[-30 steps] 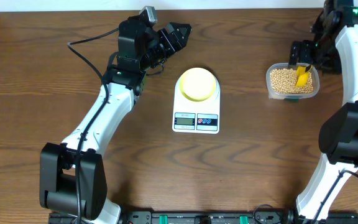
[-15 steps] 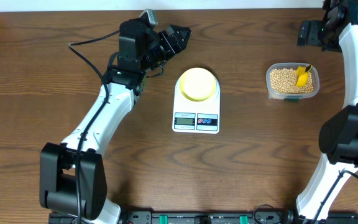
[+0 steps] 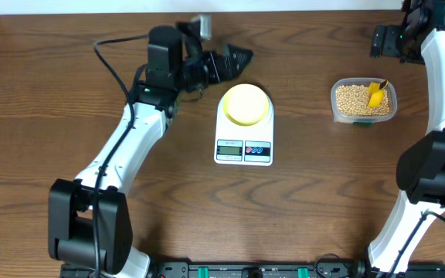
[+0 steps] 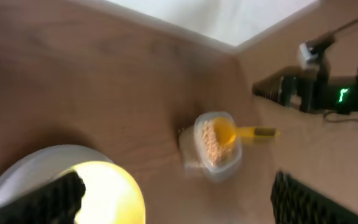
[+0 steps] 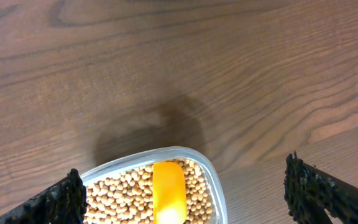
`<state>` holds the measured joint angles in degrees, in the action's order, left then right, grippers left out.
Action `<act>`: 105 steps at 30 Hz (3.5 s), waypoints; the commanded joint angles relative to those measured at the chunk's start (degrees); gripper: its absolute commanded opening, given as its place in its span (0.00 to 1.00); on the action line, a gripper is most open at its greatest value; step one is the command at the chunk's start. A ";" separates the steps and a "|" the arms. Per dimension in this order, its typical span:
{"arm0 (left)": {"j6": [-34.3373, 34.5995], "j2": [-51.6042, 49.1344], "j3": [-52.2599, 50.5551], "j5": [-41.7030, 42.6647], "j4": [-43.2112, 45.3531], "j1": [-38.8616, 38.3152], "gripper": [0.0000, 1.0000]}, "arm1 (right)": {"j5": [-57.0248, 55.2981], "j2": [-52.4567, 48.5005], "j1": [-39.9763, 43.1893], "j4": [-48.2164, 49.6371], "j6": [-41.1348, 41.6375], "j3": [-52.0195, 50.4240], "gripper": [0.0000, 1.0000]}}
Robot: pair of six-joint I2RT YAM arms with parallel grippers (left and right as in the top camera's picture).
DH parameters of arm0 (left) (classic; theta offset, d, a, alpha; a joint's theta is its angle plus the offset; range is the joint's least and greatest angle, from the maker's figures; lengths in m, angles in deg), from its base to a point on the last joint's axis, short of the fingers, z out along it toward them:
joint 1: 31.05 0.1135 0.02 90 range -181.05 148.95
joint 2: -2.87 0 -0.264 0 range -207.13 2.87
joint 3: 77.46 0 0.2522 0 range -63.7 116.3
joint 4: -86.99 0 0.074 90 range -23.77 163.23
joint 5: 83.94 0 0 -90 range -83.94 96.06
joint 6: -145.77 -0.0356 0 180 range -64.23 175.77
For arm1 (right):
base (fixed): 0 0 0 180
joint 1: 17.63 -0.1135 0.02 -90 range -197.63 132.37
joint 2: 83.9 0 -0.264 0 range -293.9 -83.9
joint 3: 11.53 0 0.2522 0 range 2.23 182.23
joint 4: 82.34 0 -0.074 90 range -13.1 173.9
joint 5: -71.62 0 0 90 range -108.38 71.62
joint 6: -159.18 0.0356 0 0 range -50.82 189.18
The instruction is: Scoop item into bowl and weigh 50g on scale
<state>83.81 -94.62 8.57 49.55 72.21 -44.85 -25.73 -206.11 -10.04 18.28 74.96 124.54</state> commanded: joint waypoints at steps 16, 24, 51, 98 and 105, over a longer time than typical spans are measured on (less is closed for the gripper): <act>-52.13 0.79 17.42 -18.73 -60.78 -9.70 0.98 | -0.66 0.07 0.24 0.09 -0.70 0.94 0.99; -61.05 -5.53 17.20 -21.75 -64.11 -18.58 0.98 | -0.66 0.04 0.24 0.07 -0.70 0.94 0.99; -77.53 -15.61 17.20 -23.58 -67.67 -19.78 0.98 | -0.66 0.07 0.24 0.09 -0.70 0.94 0.99; -107.49 -17.81 16.02 -34.93 -66.07 -23.58 0.98 | -0.66 0.07 0.24 0.09 -0.70 0.94 0.99; -107.97 -18.18 15.67 -33.86 -66.16 -25.03 0.98 | -0.66 0.04 0.24 0.07 -0.70 0.94 0.99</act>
<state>-22.35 -113.79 25.14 14.16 6.18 -69.22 -25.75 -206.11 -10.04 18.36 74.76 124.54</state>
